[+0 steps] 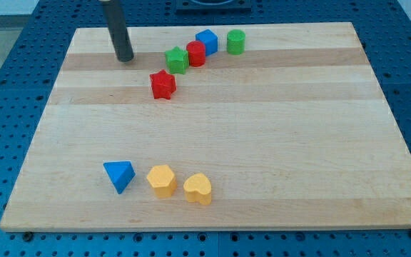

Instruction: Move the red star into red circle

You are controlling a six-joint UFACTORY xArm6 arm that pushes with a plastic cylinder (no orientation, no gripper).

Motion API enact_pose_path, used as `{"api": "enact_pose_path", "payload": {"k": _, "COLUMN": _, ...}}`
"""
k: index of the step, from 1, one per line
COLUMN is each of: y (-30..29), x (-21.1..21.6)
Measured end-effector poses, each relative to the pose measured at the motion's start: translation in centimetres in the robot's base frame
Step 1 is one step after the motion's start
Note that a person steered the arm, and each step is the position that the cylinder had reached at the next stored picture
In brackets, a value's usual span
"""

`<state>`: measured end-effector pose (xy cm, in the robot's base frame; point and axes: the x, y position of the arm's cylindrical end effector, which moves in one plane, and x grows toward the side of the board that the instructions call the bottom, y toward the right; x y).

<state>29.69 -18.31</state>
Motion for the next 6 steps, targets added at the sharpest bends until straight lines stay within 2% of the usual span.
{"api": "enact_pose_path", "payload": {"k": 1, "y": 0.1, "x": 3.7}}
{"api": "enact_pose_path", "payload": {"k": 3, "y": 0.2, "x": 8.4}}
{"api": "enact_pose_path", "payload": {"k": 4, "y": 4.0, "x": 10.2}}
{"api": "enact_pose_path", "payload": {"k": 5, "y": 9.8, "x": 9.1}}
{"api": "enact_pose_path", "payload": {"k": 6, "y": 12.6, "x": 7.7}}
